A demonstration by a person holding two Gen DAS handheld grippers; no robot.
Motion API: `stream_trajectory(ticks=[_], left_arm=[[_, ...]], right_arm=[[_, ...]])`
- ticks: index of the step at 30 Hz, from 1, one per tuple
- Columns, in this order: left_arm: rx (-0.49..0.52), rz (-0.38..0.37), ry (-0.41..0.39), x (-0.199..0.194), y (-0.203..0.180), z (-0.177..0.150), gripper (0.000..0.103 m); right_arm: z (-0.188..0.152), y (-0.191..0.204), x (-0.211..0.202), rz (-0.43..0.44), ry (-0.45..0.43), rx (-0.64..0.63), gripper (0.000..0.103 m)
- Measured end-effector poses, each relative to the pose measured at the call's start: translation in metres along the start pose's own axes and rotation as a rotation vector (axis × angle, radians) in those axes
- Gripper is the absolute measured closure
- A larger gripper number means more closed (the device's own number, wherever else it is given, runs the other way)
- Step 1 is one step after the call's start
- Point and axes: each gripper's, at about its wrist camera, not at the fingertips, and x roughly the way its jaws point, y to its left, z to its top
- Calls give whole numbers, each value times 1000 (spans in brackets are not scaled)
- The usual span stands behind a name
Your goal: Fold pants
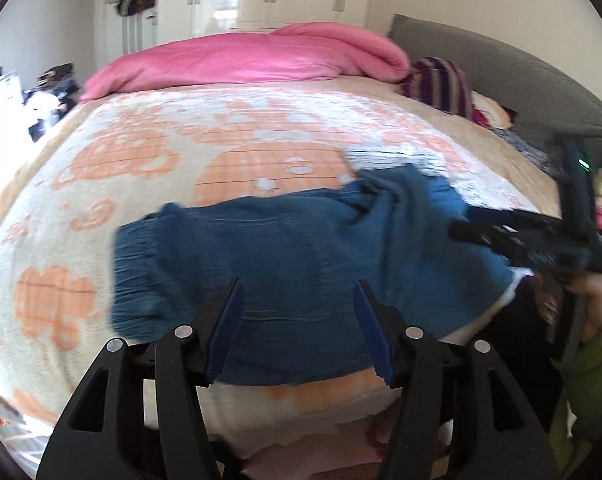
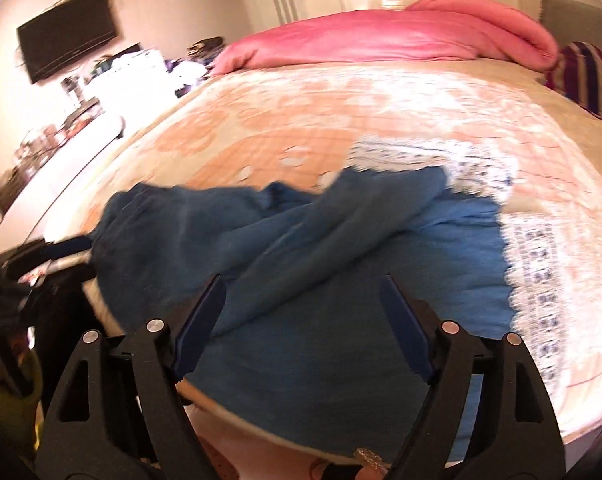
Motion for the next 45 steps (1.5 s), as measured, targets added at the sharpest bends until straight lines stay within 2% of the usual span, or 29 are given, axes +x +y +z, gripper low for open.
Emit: stream_trajectory(ticks=[7, 8, 11, 15, 17, 20, 23, 25, 27, 30, 31, 33, 34, 35, 36, 41, 43, 45], left_arm=[[-3, -201, 92, 43, -33, 1, 48], [-5, -212, 102, 51, -36, 1, 49], [-21, -239, 148, 74, -42, -1, 64], [-43, -258, 178, 96, -44, 1, 65], [-91, -251, 178, 107, -39, 3, 64], [-154, -306, 171, 118, -35, 4, 65], [-134, -344, 161, 119, -41, 1, 100], [-107, -378, 173, 119, -51, -4, 100], [-34, -354, 150, 114, -65, -8, 100], [-6, -361, 141, 110, -71, -11, 100], [-5, -362, 139, 111, -71, -11, 100], [-7, -364, 134, 110, -69, -12, 100], [-10, -365, 133, 109, -67, -12, 100], [-6, -358, 126, 108, -66, -12, 100], [-1, -353, 121, 107, -64, -12, 100], [14, -337, 103, 98, -69, -14, 98], [20, -323, 97, 97, -71, -16, 91], [25, -309, 91, 95, -73, -17, 77]], right_arm=[[37, -20, 9, -92, -22, -24, 26], [42, -21, 12, -91, -22, -30, 26], [56, -23, 23, -101, -15, -47, 25], [69, -25, 40, -108, 11, -55, 25], [77, -28, 53, -91, 33, -39, 25], [86, -26, 71, -102, 70, -40, 25], [98, -21, 99, -92, 121, -48, 25], [106, -16, 114, -108, 142, -61, 25], [113, -13, 132, -146, 164, -79, 25], [117, -15, 162, -245, 217, -103, 26], [117, -17, 170, -290, 227, -122, 29], [113, -23, 177, -323, 211, -163, 65], [111, -27, 173, -322, 192, -156, 76], [110, -30, 167, -320, 178, -143, 95], [108, -36, 154, -294, 149, -114, 99], [99, -74, 82, -162, 6, 87, 99], [91, -90, 48, -137, -52, 144, 99], [79, -104, 14, -130, -102, 191, 99]])
